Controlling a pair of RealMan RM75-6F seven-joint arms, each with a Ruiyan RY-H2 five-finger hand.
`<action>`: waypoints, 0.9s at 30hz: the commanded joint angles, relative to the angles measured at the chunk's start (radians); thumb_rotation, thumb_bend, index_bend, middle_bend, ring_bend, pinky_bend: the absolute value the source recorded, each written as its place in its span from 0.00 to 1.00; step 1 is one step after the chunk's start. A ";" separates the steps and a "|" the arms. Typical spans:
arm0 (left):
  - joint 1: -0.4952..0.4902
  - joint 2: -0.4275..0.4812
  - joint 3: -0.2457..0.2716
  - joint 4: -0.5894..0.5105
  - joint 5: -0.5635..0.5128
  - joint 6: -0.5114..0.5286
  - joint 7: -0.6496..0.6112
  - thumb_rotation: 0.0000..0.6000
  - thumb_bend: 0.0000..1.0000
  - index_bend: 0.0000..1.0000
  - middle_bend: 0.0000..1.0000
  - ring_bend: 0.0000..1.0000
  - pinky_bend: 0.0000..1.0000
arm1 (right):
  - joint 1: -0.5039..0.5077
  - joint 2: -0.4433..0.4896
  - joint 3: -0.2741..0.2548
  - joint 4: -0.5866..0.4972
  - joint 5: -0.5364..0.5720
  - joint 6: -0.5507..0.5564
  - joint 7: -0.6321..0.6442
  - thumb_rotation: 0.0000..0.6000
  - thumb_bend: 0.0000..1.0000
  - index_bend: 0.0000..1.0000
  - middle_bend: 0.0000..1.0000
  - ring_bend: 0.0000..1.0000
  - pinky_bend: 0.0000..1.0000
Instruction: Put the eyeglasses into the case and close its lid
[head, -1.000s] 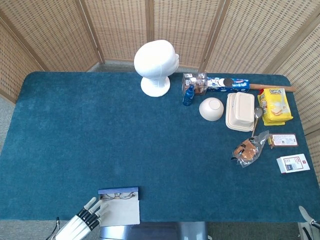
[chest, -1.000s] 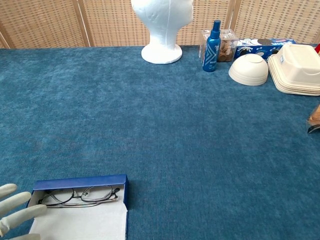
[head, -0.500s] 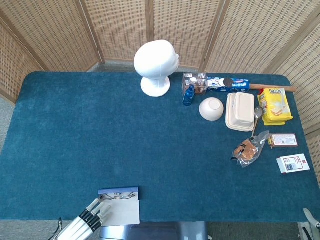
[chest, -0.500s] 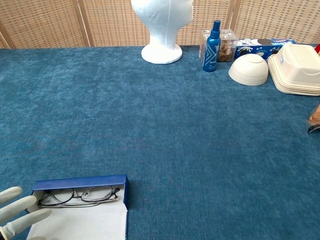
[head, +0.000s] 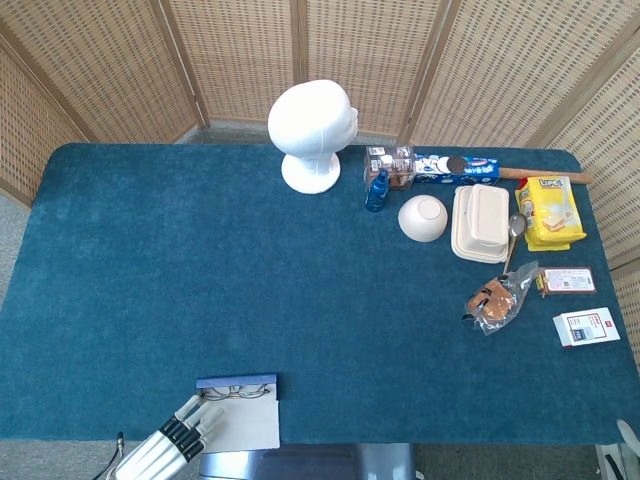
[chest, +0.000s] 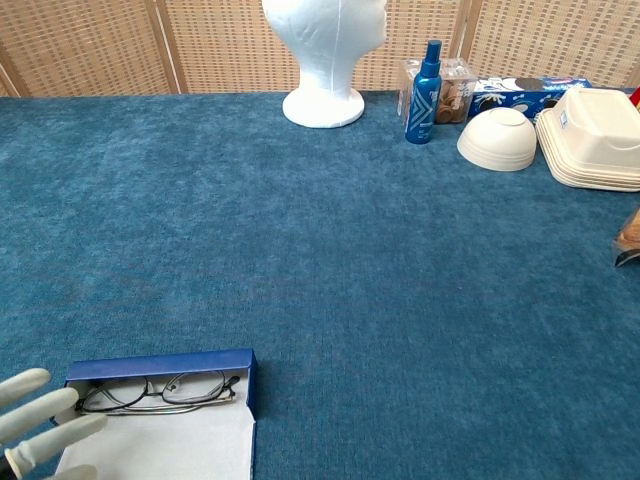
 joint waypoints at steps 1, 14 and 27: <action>-0.002 -0.004 0.005 -0.002 0.008 -0.006 0.017 0.99 0.27 0.18 0.05 0.00 0.00 | -0.002 -0.004 0.000 0.009 0.002 0.001 0.008 0.84 0.24 0.00 0.17 0.00 0.18; -0.019 -0.009 0.000 -0.021 0.001 -0.043 0.033 0.89 0.27 0.16 0.04 0.00 0.00 | -0.020 -0.016 0.011 0.055 0.023 0.011 0.063 0.81 0.24 0.00 0.17 0.00 0.18; -0.049 0.000 -0.016 -0.061 0.011 -0.050 0.073 0.95 0.27 0.18 0.06 0.00 0.00 | -0.032 -0.026 0.020 0.091 0.038 0.012 0.101 0.79 0.24 0.00 0.17 0.00 0.18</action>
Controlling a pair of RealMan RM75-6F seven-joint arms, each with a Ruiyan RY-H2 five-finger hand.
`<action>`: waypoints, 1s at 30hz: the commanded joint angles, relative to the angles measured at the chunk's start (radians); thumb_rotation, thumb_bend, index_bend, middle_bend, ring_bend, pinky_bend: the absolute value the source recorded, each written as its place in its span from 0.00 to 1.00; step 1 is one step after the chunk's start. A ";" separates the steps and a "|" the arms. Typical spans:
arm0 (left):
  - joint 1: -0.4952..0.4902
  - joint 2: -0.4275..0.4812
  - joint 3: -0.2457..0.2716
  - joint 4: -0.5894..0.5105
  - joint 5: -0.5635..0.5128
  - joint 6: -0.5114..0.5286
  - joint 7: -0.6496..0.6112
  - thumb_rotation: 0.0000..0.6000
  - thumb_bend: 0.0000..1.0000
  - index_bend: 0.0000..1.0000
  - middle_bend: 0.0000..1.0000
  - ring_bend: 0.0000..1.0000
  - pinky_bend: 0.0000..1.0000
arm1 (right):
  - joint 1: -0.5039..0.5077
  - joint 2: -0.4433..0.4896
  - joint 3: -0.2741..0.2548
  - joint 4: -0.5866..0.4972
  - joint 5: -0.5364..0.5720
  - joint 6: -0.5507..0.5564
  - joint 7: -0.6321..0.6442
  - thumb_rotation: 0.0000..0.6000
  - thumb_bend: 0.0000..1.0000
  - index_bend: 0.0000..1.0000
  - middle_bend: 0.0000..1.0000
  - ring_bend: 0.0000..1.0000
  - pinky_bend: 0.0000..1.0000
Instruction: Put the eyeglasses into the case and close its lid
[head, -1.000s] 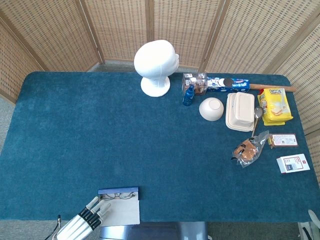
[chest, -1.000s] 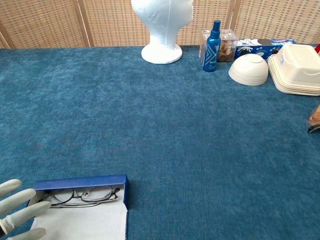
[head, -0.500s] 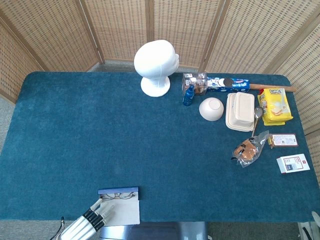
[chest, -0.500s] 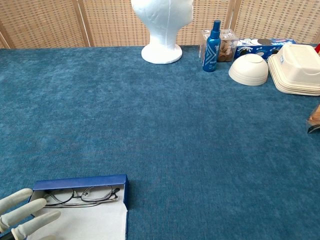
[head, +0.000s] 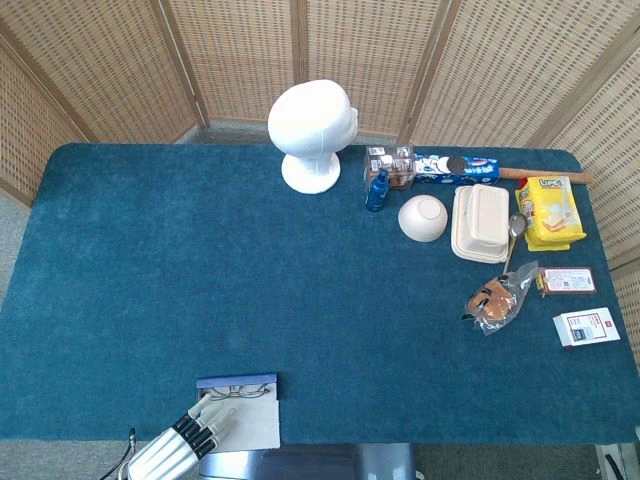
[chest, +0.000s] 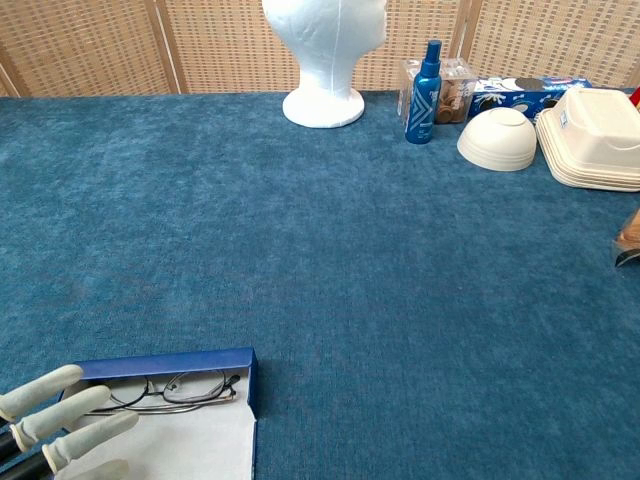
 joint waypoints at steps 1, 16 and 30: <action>-0.006 -0.003 -0.003 -0.004 0.000 -0.011 0.007 0.96 0.27 0.18 0.06 0.00 0.00 | -0.005 -0.003 0.002 0.008 0.005 0.002 0.008 0.80 0.24 0.00 0.17 0.00 0.18; -0.001 -0.012 -0.001 0.002 -0.012 -0.001 -0.034 1.00 0.36 0.27 0.12 0.00 0.00 | -0.013 -0.013 0.009 0.036 0.011 -0.001 0.028 0.80 0.24 0.00 0.17 0.00 0.18; 0.000 -0.033 -0.025 0.001 -0.033 0.030 -0.072 1.00 0.35 0.26 0.12 0.00 0.00 | -0.023 -0.013 0.013 0.046 0.012 0.007 0.039 0.79 0.24 0.00 0.17 0.00 0.18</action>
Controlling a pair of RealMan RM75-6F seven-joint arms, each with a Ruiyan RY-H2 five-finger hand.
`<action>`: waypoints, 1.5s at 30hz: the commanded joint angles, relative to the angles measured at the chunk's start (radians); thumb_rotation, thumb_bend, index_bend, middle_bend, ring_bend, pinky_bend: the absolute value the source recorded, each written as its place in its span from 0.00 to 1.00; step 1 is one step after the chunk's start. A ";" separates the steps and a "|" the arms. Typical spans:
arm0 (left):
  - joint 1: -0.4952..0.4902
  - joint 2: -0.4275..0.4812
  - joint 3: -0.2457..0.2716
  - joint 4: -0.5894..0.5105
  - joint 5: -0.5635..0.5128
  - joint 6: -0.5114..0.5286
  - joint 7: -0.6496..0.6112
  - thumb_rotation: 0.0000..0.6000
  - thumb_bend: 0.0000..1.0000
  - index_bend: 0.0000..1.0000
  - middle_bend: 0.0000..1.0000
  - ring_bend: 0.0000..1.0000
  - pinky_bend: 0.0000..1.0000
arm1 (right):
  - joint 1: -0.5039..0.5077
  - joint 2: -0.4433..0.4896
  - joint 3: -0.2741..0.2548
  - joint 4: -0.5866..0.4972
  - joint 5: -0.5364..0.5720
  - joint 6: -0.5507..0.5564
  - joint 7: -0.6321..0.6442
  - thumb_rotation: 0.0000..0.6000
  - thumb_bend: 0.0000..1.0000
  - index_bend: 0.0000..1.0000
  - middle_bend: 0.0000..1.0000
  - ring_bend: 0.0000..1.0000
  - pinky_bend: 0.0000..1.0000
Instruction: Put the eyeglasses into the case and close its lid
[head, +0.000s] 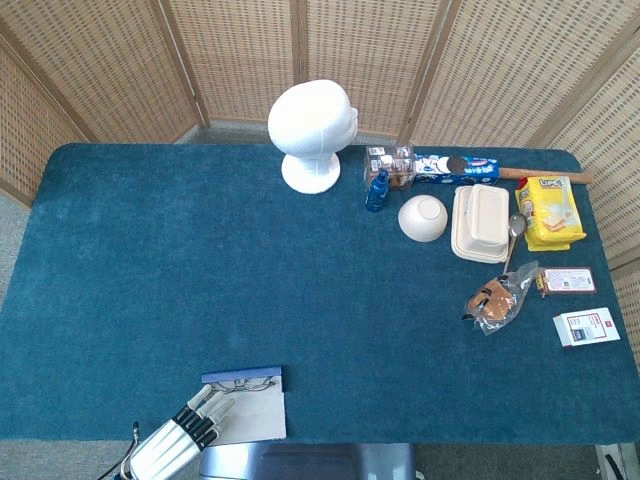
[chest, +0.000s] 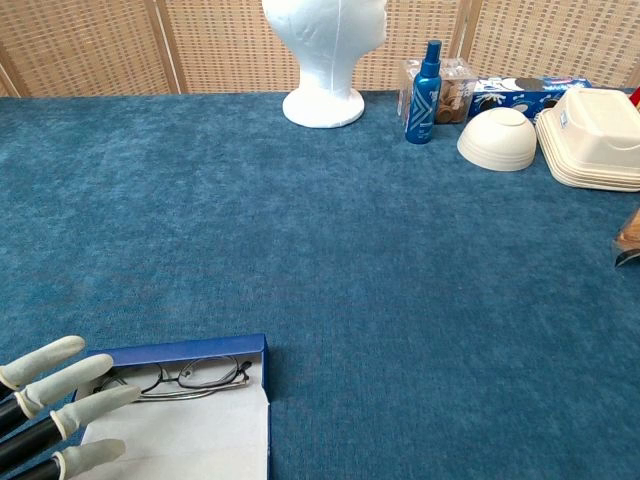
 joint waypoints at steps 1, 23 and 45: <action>0.004 -0.006 -0.003 -0.001 -0.009 0.003 -0.016 1.00 0.35 0.26 0.12 0.00 0.00 | -0.001 -0.001 0.000 0.002 0.000 0.001 0.002 0.79 0.24 0.00 0.17 0.00 0.18; 0.011 -0.055 -0.049 -0.002 -0.071 0.027 -0.094 1.00 0.34 0.26 0.11 0.00 0.00 | -0.010 -0.007 0.006 0.026 0.009 -0.006 0.023 0.79 0.24 0.00 0.17 0.00 0.18; 0.007 -0.078 -0.073 -0.037 -0.117 0.008 -0.130 1.00 0.34 0.26 0.10 0.00 0.00 | -0.017 -0.004 0.008 0.024 0.011 -0.009 0.017 0.79 0.24 0.00 0.17 0.00 0.19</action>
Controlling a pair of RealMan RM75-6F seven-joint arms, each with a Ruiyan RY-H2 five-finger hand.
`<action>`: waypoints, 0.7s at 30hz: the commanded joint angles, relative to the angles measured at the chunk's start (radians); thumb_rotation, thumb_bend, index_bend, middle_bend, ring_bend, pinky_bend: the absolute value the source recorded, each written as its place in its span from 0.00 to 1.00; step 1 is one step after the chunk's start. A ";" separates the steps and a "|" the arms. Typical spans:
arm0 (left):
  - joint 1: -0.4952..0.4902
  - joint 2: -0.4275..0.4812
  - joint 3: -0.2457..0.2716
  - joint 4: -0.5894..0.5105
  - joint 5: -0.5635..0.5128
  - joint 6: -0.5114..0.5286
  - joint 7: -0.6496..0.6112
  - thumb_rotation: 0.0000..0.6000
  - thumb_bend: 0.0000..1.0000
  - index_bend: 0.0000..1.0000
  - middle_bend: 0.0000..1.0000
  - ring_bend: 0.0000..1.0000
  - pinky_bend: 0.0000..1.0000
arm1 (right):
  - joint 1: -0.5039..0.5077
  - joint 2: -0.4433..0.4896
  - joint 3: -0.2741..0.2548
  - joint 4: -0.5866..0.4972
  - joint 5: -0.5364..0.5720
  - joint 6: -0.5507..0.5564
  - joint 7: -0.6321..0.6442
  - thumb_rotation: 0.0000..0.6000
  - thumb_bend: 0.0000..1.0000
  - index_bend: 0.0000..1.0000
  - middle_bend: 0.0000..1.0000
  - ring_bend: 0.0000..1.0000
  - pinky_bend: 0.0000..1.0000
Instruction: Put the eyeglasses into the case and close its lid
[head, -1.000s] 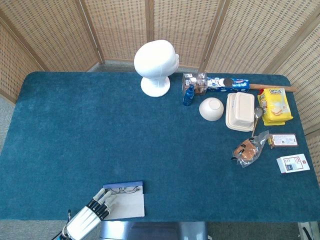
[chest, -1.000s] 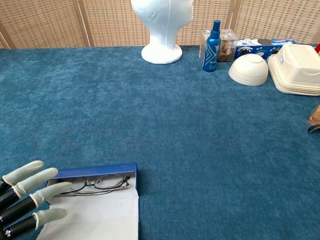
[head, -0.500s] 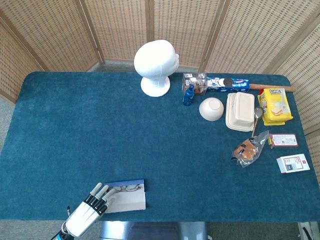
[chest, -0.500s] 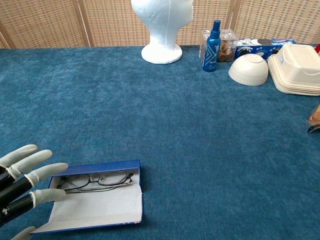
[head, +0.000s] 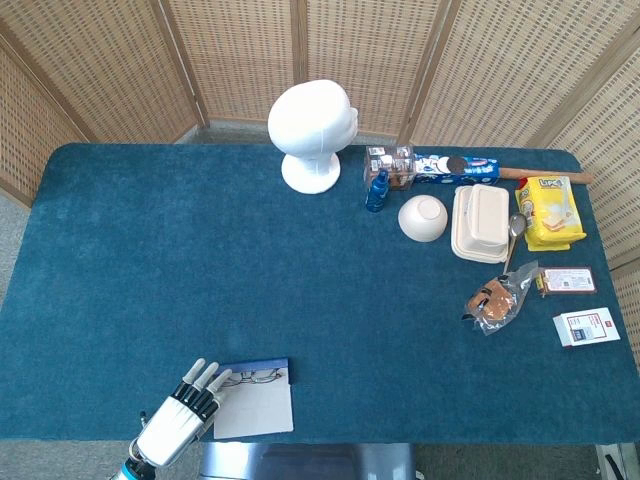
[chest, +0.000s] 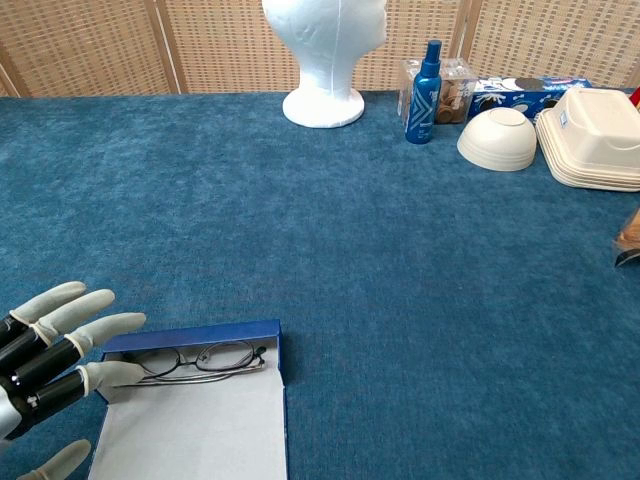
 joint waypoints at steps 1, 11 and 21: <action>0.000 0.003 0.000 -0.001 0.003 0.013 -0.002 1.00 0.34 0.26 0.10 0.00 0.00 | 0.001 0.000 0.000 -0.002 -0.001 -0.002 -0.003 0.79 0.24 0.00 0.17 0.00 0.19; -0.002 0.102 -0.036 -0.199 -0.092 -0.009 -0.101 1.00 0.34 0.20 0.09 0.00 0.00 | 0.015 0.000 -0.005 -0.025 -0.012 -0.019 -0.045 0.79 0.24 0.00 0.17 0.00 0.18; -0.043 0.277 -0.059 -0.524 -0.206 -0.141 -0.145 1.00 0.33 0.16 0.08 0.00 0.00 | 0.024 0.002 -0.006 -0.054 -0.014 -0.033 -0.094 0.79 0.24 0.00 0.17 0.00 0.19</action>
